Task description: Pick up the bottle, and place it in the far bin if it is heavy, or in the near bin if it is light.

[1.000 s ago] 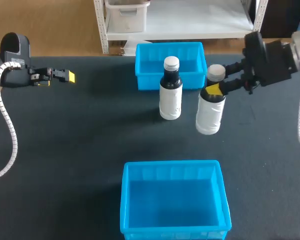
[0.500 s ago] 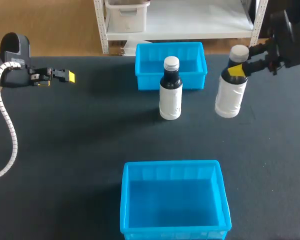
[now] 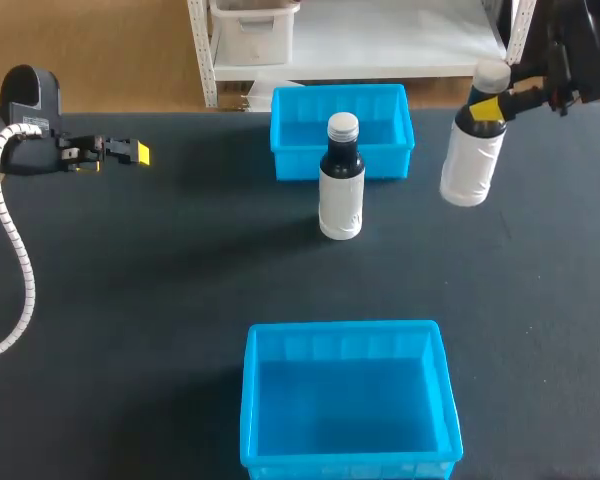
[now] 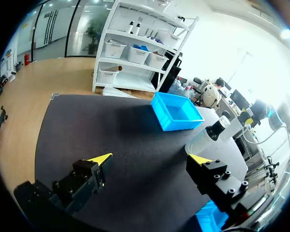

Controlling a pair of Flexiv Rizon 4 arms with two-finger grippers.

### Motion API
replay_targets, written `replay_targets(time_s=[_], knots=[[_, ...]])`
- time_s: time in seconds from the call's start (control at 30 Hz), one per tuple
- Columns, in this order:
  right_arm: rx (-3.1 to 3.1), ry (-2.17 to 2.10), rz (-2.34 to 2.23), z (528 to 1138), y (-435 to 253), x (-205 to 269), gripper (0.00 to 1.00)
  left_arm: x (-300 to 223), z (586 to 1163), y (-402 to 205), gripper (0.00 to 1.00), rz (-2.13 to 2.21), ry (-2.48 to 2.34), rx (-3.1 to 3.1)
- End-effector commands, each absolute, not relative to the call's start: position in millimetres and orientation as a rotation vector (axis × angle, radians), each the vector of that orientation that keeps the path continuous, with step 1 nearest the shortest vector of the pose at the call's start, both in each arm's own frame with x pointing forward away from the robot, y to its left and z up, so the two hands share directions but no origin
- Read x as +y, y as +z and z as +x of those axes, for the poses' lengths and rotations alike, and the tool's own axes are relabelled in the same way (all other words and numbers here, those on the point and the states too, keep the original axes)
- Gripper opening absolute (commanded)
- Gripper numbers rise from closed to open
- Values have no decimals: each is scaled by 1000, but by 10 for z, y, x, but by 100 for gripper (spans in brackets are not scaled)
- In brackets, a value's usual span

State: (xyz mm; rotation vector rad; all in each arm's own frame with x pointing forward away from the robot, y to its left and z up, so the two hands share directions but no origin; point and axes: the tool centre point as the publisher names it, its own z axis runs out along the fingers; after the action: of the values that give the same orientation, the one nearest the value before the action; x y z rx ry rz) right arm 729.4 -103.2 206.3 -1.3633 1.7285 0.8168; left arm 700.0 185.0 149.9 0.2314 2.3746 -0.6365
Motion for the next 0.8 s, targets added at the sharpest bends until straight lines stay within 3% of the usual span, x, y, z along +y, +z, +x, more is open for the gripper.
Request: replay_targets(time_s=[0.03, 0.8], knots=[[1706, 883, -1407, 7520, 2061, -1054, 0, 1850, 7000, 1499, 100, 231, -637, 2375], [1684, 872, -1448, 8225, 2247, -577, 0, 1850, 7000, 1499, 100, 231, -637, 2375]])
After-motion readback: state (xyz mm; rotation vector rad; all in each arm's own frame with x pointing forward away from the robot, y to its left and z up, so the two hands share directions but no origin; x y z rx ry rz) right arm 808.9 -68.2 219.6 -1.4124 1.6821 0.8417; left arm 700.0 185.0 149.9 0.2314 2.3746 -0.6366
